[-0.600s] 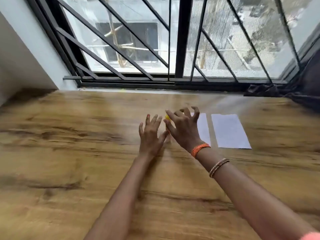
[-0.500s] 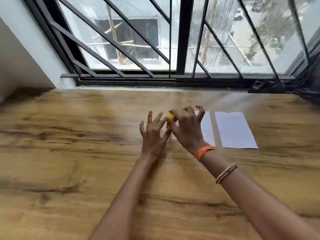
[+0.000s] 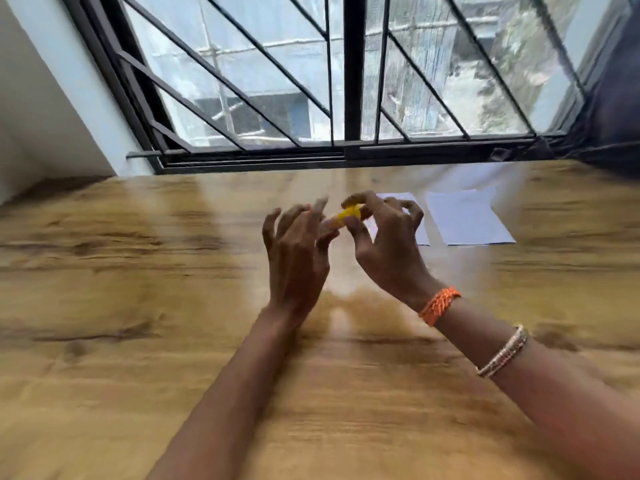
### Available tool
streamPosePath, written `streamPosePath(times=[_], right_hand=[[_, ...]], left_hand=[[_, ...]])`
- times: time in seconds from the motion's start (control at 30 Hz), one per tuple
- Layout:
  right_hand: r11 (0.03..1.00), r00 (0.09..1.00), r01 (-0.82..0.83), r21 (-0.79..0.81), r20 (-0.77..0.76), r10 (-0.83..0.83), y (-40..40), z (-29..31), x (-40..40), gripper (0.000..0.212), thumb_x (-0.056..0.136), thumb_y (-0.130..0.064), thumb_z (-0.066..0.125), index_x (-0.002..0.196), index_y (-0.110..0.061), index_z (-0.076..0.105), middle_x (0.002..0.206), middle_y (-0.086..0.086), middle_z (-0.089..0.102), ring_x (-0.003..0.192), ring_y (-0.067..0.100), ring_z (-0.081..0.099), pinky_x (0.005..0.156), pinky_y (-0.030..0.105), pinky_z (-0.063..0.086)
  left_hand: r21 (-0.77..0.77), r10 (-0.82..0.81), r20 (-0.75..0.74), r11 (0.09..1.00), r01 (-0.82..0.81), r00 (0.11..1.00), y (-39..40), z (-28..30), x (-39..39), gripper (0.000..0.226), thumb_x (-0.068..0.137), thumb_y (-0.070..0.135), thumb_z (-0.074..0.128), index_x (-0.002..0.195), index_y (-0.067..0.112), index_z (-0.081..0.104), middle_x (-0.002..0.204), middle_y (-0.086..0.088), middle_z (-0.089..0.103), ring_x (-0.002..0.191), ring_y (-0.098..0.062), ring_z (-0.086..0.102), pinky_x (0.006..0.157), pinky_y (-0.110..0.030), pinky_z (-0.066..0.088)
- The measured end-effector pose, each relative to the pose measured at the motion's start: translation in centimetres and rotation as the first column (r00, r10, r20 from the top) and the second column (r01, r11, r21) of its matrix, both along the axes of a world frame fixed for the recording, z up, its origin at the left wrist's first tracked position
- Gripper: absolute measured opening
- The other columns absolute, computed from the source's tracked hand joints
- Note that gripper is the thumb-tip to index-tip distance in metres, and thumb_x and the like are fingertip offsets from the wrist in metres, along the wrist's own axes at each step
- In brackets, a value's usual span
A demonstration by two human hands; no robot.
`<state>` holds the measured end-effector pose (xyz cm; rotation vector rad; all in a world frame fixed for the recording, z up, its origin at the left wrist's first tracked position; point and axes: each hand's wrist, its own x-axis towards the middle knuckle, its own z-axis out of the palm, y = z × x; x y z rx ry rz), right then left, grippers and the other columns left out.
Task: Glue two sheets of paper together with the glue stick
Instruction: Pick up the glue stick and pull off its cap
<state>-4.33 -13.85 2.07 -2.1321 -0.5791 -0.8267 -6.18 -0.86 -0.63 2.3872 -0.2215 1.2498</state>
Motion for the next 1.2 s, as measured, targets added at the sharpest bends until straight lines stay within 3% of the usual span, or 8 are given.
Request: streamPosePath(times=[0.17,0.27,0.5,0.67,0.83,0.97,1.1,1.2], right_hand=[[0.986,0.993,-0.025,0.165,-0.111,0.044,-1.6,-0.9,-2.8,0.018,0.079,-0.032,0.074,0.083,-0.025,0.057,0.067,-0.01,0.062,0.069,0.014,0.062,0.084,0.04,0.041],[0.997,1.0,0.004,0.081,-0.025,-0.002,-2.1,-1.3,-2.8,0.019,0.078,-0.026,0.074,0.08,-0.02,0.056,0.069,-0.001,0.065,0.072,0.019,0.061,0.078,0.034,0.029],[0.969,0.966,0.108,-0.222,0.252,-0.05,-2.8,-1.6,-1.7,0.031,0.065,-0.004,0.075,0.087,-0.02,0.058,0.081,-0.009,0.067,0.087,0.023,0.059,0.073,0.03,0.013],[0.974,0.99,0.086,-0.211,0.129,-0.06,-3.1,-2.0,-0.6,0.029,0.083,-0.046,0.063,0.1,-0.023,0.061,0.088,-0.006,0.069,0.097,0.018,0.058,0.077,0.029,0.012],[0.979,0.991,0.074,-0.191,0.123,-0.051,-3.1,-2.1,-0.5,0.015,0.079,-0.024,0.071,0.089,-0.019,0.063,0.08,-0.004,0.069,0.091,0.022,0.061,0.081,0.034,0.018],[0.942,0.978,0.131,-0.308,0.196,-0.072,-2.8,-2.6,-0.3,0.028,0.069,-0.008,0.074,0.091,-0.021,0.062,0.08,-0.002,0.068,0.092,0.025,0.06,0.08,0.033,0.016],[0.957,0.983,0.155,-0.247,0.133,-0.125,-1.2,-2.7,1.2,0.015,0.081,-0.025,0.063,0.094,-0.018,0.058,0.078,-0.001,0.067,0.091,0.025,0.061,0.083,0.033,0.015],[0.977,0.993,0.1,-0.189,-0.042,-0.11,0.0,-2.6,2.3,0.028,0.096,-0.04,0.04,0.103,-0.017,0.055,0.077,0.002,0.068,0.091,0.023,0.06,0.087,0.034,0.014]], left_hand=[[0.212,0.001,0.069,0.977,-0.015,0.998,-0.8,0.1,-2.0,0.017,0.081,0.019,0.064,0.095,0.026,0.07,0.091,0.012,0.071,0.115,-0.012,0.054,0.109,-0.039,0.012],[0.25,0.026,0.043,0.968,-0.036,0.999,-1.5,0.0,-2.2,0.02,0.082,0.021,0.059,0.098,0.029,0.067,0.091,0.015,0.071,0.113,-0.015,0.059,0.102,-0.04,0.014],[0.264,0.013,0.012,0.964,-0.016,1.0,-1.0,0.1,-1.3,0.028,0.075,0.013,0.061,0.096,0.029,0.067,0.09,0.014,0.072,0.111,-0.017,0.061,0.096,-0.036,0.014],[0.223,0.026,0.027,0.974,-0.031,0.999,-0.6,-0.1,-1.0,0.019,0.08,0.031,0.055,0.094,0.028,0.069,0.092,0.014,0.073,0.114,-0.016,0.058,0.098,-0.036,0.013],[0.177,0.018,-0.013,0.984,-0.016,1.0,-0.7,-0.5,-0.1,0.018,0.077,0.026,0.065,0.094,0.03,0.068,0.106,0.013,0.067,0.127,-0.019,0.045,0.101,-0.037,0.008],[0.142,0.005,-0.075,0.99,0.006,0.997,-0.7,-1.4,0.3,0.021,0.079,0.022,0.063,0.099,0.026,0.07,0.101,0.01,0.071,0.124,-0.022,0.048,0.101,-0.039,0.007],[0.14,0.079,-0.037,0.987,-0.073,0.996,-0.6,-1.2,1.8,0.02,0.081,0.02,0.06,0.097,0.024,0.07,0.094,0.007,0.073,0.116,-0.023,0.056,0.099,-0.039,0.01],[0.079,0.118,-0.05,0.99,-0.113,0.992,-0.6,-0.8,2.9,0.018,0.079,0.017,0.059,0.093,0.025,0.068,0.092,0.007,0.073,0.115,-0.023,0.056,0.099,-0.038,0.009]])
